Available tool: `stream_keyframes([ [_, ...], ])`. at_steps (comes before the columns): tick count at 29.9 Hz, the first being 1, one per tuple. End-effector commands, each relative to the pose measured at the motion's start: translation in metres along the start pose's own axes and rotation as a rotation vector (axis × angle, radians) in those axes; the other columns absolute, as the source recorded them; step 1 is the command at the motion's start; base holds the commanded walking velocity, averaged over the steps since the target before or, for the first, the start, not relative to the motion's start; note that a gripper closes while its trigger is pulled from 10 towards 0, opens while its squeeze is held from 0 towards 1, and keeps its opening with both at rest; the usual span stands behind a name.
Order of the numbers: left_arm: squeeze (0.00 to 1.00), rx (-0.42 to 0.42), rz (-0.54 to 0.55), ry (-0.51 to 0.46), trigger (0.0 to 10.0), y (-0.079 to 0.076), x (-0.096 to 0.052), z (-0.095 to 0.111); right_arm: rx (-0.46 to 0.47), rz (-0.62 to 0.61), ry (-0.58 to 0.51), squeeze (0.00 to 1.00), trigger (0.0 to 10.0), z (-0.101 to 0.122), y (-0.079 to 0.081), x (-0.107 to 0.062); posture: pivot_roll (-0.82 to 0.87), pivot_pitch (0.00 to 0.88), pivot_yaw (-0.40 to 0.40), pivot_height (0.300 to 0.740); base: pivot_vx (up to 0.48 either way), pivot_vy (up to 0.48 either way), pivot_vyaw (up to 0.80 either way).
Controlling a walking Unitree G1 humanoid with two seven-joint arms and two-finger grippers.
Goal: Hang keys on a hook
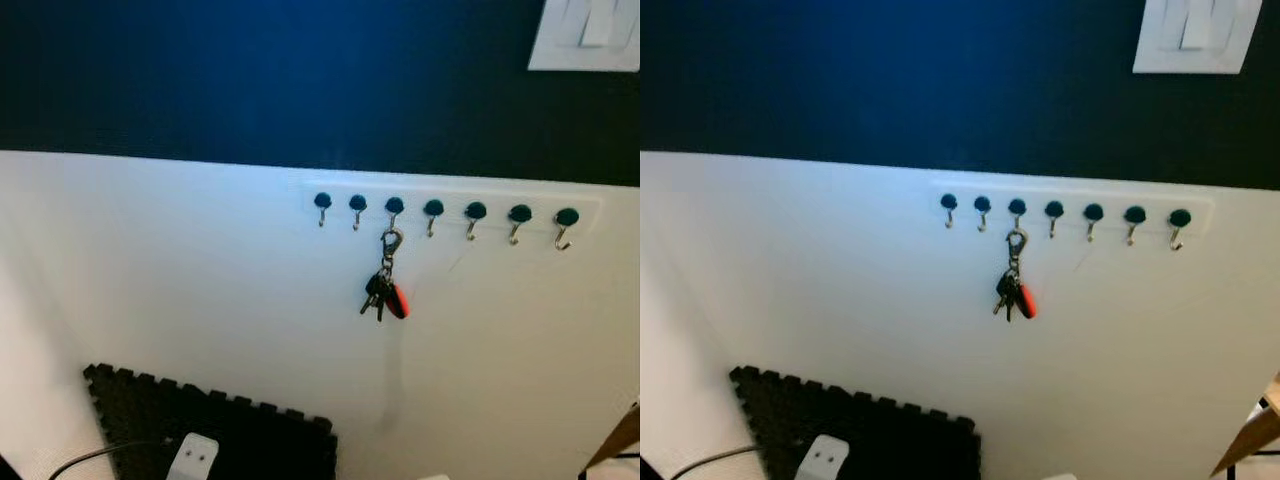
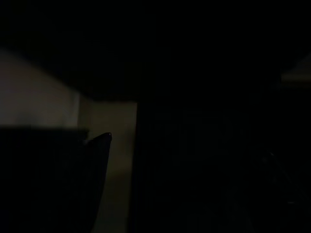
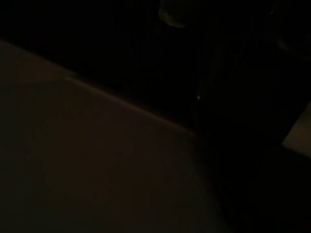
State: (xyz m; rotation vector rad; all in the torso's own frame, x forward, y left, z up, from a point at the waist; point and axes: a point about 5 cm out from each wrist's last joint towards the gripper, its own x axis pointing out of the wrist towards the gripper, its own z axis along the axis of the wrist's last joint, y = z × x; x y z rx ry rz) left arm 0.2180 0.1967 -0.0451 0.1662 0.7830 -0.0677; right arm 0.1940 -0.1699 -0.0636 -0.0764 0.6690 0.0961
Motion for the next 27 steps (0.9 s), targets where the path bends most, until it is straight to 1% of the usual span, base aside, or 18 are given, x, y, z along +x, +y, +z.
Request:
stream_keyframes([
  [1,0.00,-0.076,0.012,0.016,10.0,-0.001,0.001,-0.008,0.035,-0.007,0.019,0.00,10.0,-0.005,-0.003,0.000,0.03,0.000,0.037,0.740,0.000,0.000,0.00],
  [2,0.00,-0.124,0.021,0.042,10.0,0.000,0.002,-0.014,0.051,-0.017,0.016,0.00,10.0,-0.004,-0.006,0.000,0.03,0.000,0.032,0.740,0.000,0.000,0.00],
  [3,0.00,-0.151,0.027,0.059,10.0,0.001,0.002,-0.018,0.061,-0.024,0.014,0.00,10.0,-0.003,-0.008,0.001,0.03,0.000,0.031,0.740,0.000,0.000,0.00],
  [4,0.00,-0.151,0.027,0.059,10.0,0.001,0.002,-0.018,0.061,-0.024,0.014,0.00,10.0,-0.003,-0.008,0.001,0.03,0.000,0.031,0.740,0.000,0.000,0.00],
  [6,0.00,-0.161,0.033,0.111,10.0,0.001,0.001,-0.029,0.096,-0.039,0.052,0.00,10.0,-0.009,-0.013,0.000,0.03,0.000,0.028,0.740,0.000,0.000,0.00],
  [9,0.00,-0.150,0.018,0.122,10.0,-0.002,0.001,-0.032,0.101,-0.036,0.068,0.00,10.0,-0.012,-0.013,-0.001,0.03,0.000,0.026,0.740,0.000,0.000,0.00],
  [11,0.00,-0.186,0.013,0.114,10.0,-0.004,0.001,-0.032,0.116,-0.021,0.089,0.00,10.0,-0.016,-0.012,-0.002,0.03,0.000,0.023,0.740,0.000,0.000,0.00],
  [12,0.00,-0.186,0.028,0.114,10.0,-0.003,0.002,-0.032,0.121,-0.014,0.104,0.00,10.0,-0.018,-0.011,-0.002,0.03,0.000,0.021,0.740,0.000,0.000,0.00],
  [15,0.00,-0.170,0.047,0.128,10.0,-0.003,0.002,-0.033,0.126,-0.004,0.124,0.00,10.0,-0.022,-0.009,-0.003,0.03,0.000,0.018,0.740,0.000,0.000,0.00],
  [19,0.00,-0.109,0.024,0.113,10.0,-0.010,0.003,-0.033,0.122,0.025,0.148,0.00,10.0,-0.026,-0.004,-0.004,0.03,0.000,0.012,0.740,0.000,0.000,0.00],
  [24,0.00,-0.098,0.033,0.118,10.0,-0.010,0.003,-0.035,0.138,0.037,0.166,0.00,10.0,-0.030,-0.003,-0.005,0.03,0.000,0.012,0.740,0.000,0.000,0.00],
  [27,0.00,-0.072,0.003,0.119,10.0,-0.013,0.004,-0.034,0.143,0.041,0.172,0.00,10.0,-0.031,-0.003,-0.005,0.04,0.000,0.011,0.740,0.000,0.000,0.00],
])
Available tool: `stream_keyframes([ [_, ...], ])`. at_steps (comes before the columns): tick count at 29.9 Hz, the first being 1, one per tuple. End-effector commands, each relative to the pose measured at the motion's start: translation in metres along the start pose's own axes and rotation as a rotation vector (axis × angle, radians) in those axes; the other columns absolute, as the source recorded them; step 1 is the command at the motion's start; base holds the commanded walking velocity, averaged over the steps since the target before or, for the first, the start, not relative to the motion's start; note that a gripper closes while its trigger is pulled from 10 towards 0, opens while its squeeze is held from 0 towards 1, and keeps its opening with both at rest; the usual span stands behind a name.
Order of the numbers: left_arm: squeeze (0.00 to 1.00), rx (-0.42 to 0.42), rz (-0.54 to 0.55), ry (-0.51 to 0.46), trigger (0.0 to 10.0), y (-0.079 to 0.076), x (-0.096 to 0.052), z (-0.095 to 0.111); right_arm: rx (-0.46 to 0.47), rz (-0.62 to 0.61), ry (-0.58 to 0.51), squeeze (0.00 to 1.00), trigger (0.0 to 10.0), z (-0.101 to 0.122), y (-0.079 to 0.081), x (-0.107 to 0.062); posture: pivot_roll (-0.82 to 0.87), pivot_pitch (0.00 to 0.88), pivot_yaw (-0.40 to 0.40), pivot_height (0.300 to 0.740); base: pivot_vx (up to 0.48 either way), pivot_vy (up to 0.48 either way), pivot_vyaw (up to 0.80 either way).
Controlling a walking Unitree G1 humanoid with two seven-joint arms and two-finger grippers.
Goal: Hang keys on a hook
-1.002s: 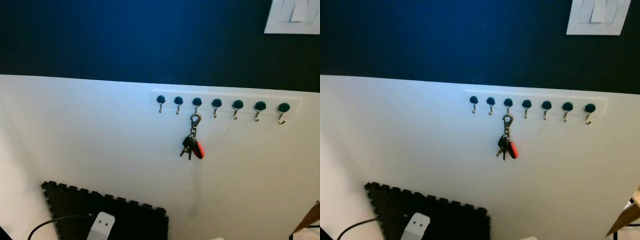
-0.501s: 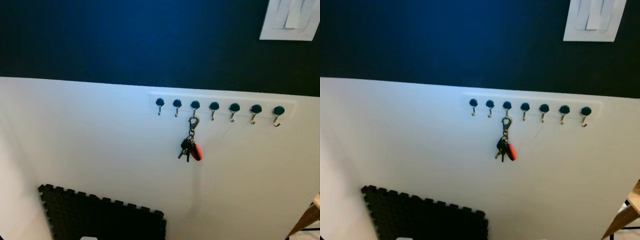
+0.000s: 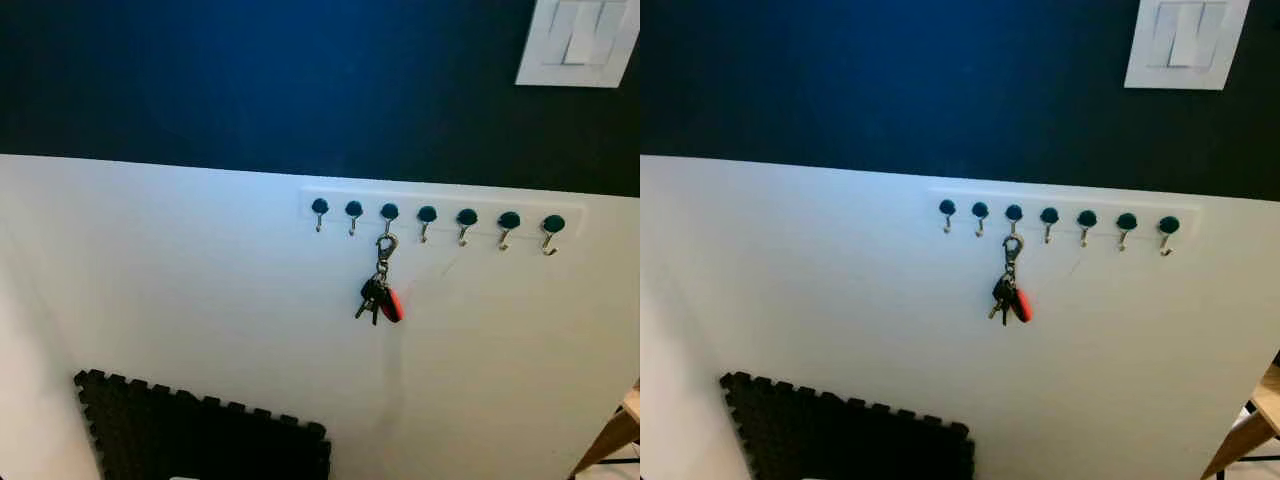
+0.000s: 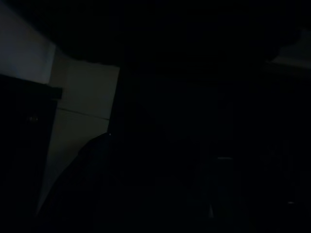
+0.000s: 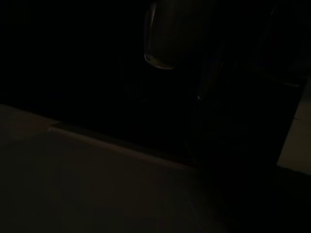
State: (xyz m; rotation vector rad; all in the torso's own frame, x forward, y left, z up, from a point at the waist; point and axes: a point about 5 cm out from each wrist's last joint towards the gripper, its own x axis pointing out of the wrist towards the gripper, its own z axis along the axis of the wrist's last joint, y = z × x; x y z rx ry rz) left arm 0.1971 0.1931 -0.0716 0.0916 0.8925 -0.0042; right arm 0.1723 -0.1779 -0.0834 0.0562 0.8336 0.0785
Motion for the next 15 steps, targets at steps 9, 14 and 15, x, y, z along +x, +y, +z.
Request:
stream_keyframes([
  [9,0.00,0.014,-0.002,-0.031,10.0,0.0005,0.0018,0.0063,0.064,-0.012,0.017,0.00,10.0,-0.0021,-0.0023,0.0001,0.04,0.000,0.009,0.740,0.000,0.000,0.00],
  [14,0.00,0.045,0.022,-0.027,10.0,0.0014,0.0028,0.0083,0.110,-0.017,0.030,0.00,10.0,-0.0014,-0.0051,0.0007,0.04,0.000,0.009,0.740,0.000,0.000,0.00],
  [15,0.00,0.053,0.026,-0.025,10.0,0.0017,0.0029,0.0086,0.110,-0.019,0.030,0.00,10.0,-0.0011,-0.0051,0.0008,0.04,0.000,0.009,0.740,0.000,0.000,0.00],
])
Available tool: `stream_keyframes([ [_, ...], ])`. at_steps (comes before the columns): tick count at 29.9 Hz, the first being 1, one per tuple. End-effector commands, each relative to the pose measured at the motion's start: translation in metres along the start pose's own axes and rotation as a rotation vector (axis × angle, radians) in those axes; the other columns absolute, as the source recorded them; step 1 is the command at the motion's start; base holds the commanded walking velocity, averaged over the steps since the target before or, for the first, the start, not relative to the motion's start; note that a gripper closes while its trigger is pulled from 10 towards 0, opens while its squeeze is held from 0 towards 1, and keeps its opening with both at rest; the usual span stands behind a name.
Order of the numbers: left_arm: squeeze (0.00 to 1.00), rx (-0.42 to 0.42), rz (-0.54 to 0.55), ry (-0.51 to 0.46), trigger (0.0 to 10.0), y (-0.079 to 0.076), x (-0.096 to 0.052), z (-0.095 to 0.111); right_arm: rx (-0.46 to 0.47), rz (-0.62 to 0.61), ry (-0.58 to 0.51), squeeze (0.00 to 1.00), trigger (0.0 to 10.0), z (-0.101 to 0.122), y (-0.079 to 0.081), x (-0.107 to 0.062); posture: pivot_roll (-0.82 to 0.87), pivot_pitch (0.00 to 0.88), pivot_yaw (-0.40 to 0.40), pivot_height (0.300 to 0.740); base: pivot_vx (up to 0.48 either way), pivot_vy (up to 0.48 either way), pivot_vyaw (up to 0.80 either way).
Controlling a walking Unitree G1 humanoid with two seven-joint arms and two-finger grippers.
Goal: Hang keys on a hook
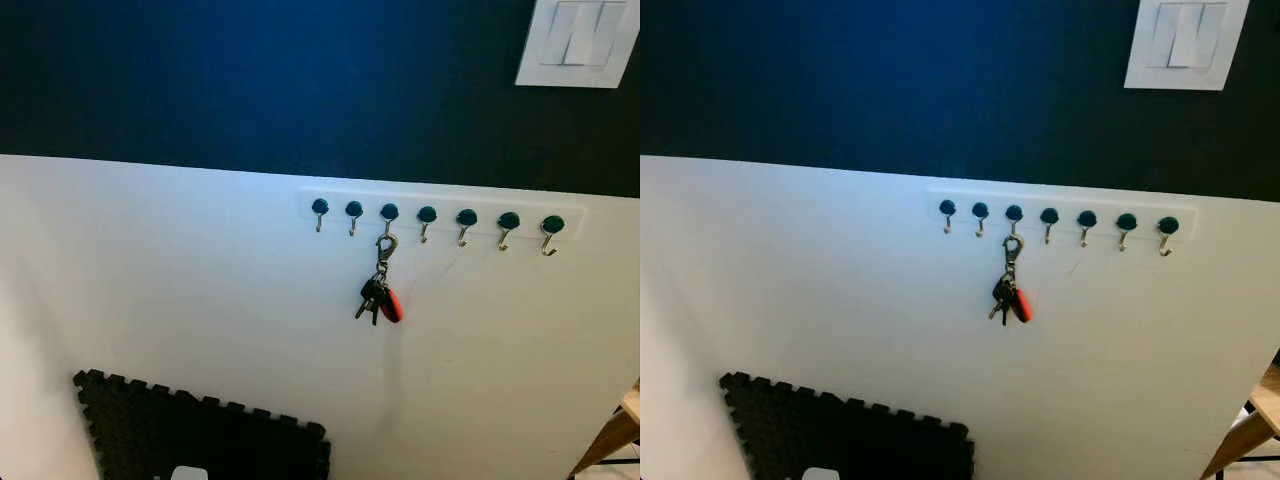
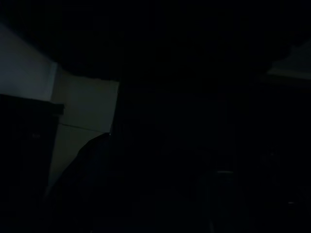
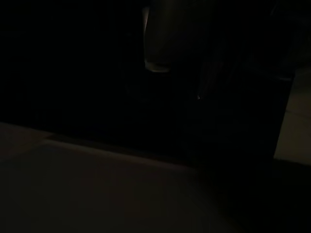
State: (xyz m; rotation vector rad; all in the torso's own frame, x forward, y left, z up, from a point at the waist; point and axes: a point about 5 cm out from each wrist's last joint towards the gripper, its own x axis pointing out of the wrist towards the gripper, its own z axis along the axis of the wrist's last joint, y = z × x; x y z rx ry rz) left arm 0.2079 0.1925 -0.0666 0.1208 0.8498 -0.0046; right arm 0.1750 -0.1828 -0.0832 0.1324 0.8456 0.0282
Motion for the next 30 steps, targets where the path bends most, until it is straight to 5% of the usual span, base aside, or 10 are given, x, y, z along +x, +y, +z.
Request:
stream_keyframes([
  [1,0.00,0.021,0.005,0.011,10.0,0.001,0.000,-0.003,0.019,-0.011,0.012,0.00,10.0,-0.002,0.000,0.000,0.04,0.000,0.009,0.740,0.000,0.000,0.00],
  [30,0.00,-0.022,-0.050,0.010,10.0,-0.004,-0.001,-0.009,0.036,-0.020,0.024,0.00,10.0,-0.005,0.004,0.001,0.04,0.000,0.017,0.740,0.000,0.000,0.00],
])
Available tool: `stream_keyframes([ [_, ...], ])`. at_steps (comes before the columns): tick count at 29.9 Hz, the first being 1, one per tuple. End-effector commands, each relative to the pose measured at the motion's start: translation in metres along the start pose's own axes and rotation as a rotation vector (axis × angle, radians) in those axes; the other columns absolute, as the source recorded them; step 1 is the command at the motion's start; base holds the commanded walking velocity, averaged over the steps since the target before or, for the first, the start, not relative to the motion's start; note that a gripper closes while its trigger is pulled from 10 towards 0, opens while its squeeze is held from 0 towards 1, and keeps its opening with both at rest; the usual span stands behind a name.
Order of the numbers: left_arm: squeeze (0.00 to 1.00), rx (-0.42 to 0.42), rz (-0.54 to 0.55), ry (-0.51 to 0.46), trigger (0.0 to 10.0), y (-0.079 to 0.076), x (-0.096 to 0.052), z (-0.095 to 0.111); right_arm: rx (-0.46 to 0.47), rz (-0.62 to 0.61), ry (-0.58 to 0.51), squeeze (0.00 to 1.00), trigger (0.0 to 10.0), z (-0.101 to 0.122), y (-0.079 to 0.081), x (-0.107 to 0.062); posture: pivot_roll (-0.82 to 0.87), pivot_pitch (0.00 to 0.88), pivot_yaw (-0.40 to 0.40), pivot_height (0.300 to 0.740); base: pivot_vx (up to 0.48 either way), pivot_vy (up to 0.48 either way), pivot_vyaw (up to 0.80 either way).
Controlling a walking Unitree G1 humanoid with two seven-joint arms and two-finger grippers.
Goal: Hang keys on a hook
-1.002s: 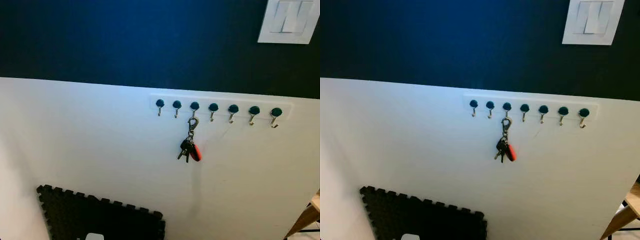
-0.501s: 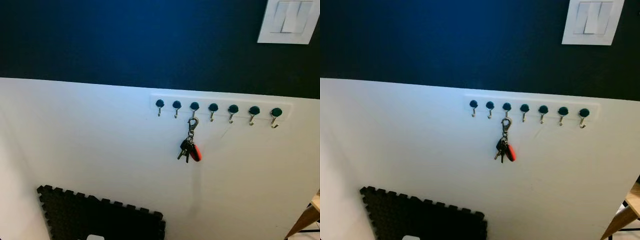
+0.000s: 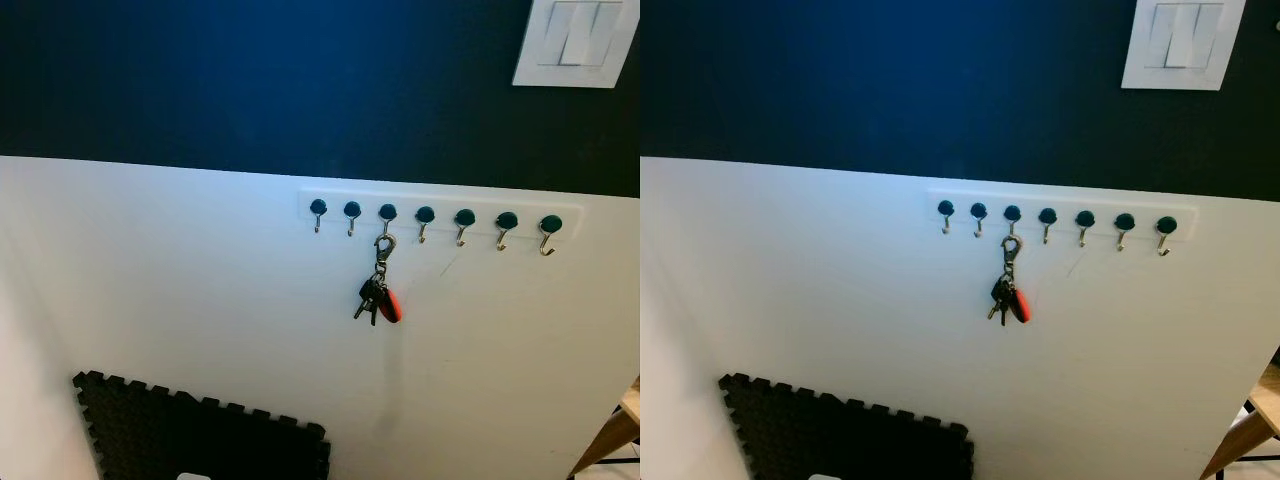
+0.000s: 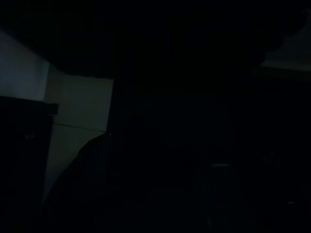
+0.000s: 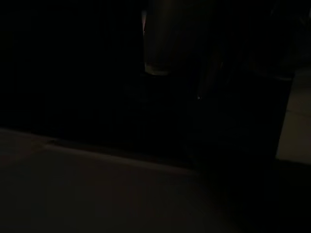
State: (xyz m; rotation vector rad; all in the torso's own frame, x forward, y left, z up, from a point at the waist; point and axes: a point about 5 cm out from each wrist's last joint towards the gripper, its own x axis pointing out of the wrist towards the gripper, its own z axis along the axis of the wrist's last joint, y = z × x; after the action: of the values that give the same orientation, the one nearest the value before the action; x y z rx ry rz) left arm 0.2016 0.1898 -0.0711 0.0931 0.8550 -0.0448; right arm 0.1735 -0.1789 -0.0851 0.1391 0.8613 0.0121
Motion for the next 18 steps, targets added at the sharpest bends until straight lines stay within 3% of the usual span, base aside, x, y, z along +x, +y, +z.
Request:
stream_keyframes([
  [1,0.00,-0.020,-0.003,0.007,10.0,-0.001,0.000,-0.002,0.023,-0.007,0.009,0.00,10.0,-0.002,0.001,0.000,0.04,0.000,0.017,0.740,0.000,0.000,0.00],
  [18,0.00,-0.046,-0.015,0.031,10.0,-0.002,-0.003,-0.014,0.033,-0.009,0.029,0.00,10.0,-0.011,0.000,-0.003,0.06,0.000,0.004,0.740,0.000,0.000,0.00],
])
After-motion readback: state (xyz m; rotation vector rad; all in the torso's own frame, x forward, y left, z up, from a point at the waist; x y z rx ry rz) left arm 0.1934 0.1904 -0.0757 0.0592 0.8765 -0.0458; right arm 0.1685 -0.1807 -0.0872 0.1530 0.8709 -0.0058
